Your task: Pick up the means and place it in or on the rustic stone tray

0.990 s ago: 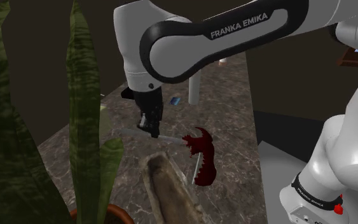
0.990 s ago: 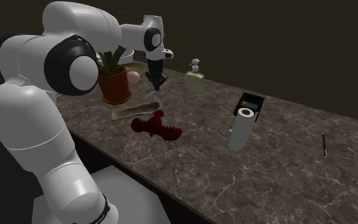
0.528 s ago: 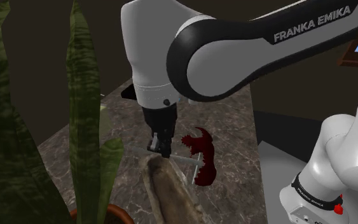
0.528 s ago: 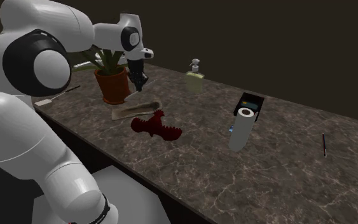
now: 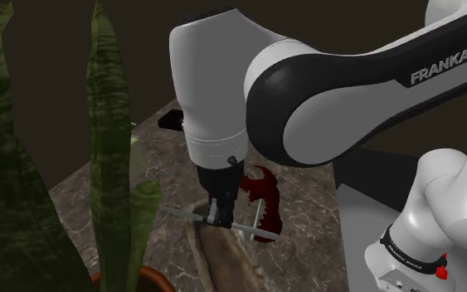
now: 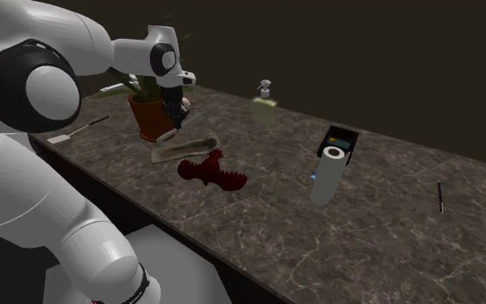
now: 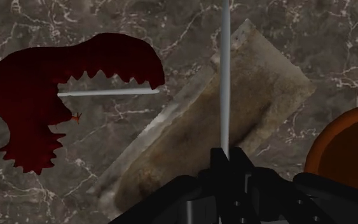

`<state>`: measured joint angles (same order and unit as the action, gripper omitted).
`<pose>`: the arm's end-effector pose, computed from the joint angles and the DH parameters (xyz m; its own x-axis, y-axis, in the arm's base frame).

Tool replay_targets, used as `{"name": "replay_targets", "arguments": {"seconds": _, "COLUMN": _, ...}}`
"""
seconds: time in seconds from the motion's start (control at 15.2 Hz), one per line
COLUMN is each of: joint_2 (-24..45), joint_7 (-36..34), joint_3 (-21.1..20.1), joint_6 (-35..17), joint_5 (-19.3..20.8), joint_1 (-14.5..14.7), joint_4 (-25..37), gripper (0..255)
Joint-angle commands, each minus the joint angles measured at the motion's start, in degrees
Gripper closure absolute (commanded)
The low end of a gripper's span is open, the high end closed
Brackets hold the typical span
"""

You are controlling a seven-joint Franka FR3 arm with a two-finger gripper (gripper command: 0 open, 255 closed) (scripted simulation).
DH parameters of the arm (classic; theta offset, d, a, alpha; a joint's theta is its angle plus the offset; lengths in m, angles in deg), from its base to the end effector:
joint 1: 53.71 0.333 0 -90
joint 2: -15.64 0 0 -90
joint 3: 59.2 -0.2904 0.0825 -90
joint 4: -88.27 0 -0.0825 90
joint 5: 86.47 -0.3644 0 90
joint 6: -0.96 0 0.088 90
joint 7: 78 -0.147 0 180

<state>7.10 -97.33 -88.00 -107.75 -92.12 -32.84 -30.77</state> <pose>0.3082 0.3864 0.4229 0.8815 0.4693 -0.0524 0.4698 -0.8828 -0.0030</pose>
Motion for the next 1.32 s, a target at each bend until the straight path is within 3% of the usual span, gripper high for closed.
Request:
{"name": "replay_targets", "arguments": {"seconds": 0.0, "joint_2": 0.2, "joint_7": -0.1, "joint_3": -0.1, "joint_6": -1.5, "joint_5": 0.0, "joint_1": 0.1, "joint_4": -1.3, "gripper": 255}}
{"name": "replay_targets", "arguments": {"seconds": 0.79, "joint_2": 3.5, "joint_7": -1.0, "joint_3": -0.9, "joint_6": -10.6, "joint_5": 1.3, "joint_1": 0.2, "joint_4": -7.4, "gripper": 255}}
{"name": "replay_targets", "arguments": {"seconds": 1.25, "joint_2": 3.5, "joint_7": -1.0, "joint_3": -0.9, "joint_6": -10.6, "joint_5": 1.3, "joint_1": 0.2, "joint_4": -7.4, "gripper": 255}}
